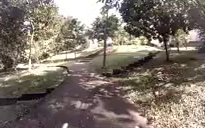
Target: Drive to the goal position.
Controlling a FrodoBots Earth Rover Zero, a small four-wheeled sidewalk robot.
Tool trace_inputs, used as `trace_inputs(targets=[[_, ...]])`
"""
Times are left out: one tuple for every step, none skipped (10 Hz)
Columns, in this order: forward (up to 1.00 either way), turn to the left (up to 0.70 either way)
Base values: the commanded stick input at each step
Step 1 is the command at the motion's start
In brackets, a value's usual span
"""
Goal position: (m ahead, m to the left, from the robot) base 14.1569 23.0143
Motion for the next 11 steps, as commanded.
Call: trace_inputs(targets=[[0.0,0.0],[0.0,0.0],[0.0,0.0],[0.17,0.0],[0.7,0.0],[0.7,0.11],[0.7,0.27],[0.7,0.27],[0.7,0.27],[0.7,0.27],[0.7,0.27]])
